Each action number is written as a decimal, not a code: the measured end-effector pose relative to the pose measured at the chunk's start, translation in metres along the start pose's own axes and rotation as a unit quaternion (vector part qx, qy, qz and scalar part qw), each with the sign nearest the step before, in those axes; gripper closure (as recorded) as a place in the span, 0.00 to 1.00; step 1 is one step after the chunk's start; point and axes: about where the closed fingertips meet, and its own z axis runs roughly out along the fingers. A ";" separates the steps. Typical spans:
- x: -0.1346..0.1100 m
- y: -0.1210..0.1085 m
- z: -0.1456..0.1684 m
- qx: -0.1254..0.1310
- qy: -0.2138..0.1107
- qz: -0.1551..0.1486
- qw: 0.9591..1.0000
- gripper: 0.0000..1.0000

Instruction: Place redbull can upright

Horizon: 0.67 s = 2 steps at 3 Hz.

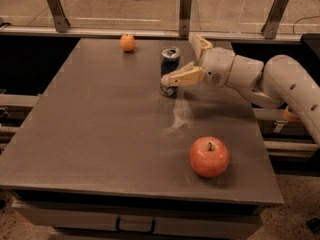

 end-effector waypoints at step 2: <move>-0.099 -0.023 -0.027 0.005 0.071 -0.103 0.992 0.00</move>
Offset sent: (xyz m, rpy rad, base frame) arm -0.0141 -0.0873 0.2245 -0.4571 -0.2603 -0.1242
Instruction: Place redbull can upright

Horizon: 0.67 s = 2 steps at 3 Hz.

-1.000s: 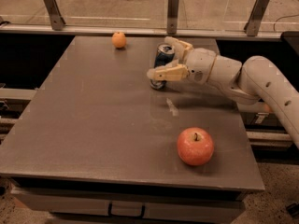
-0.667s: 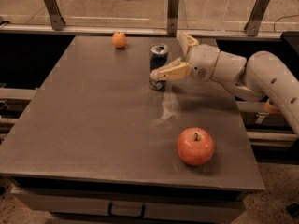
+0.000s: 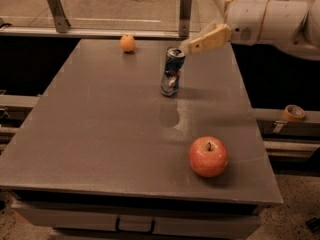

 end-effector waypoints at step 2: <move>-0.129 -0.041 -0.058 0.055 0.059 -0.133 0.988 0.00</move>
Offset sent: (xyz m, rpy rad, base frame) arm -0.0168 -0.0210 0.0901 -0.1602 -0.1276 -0.0726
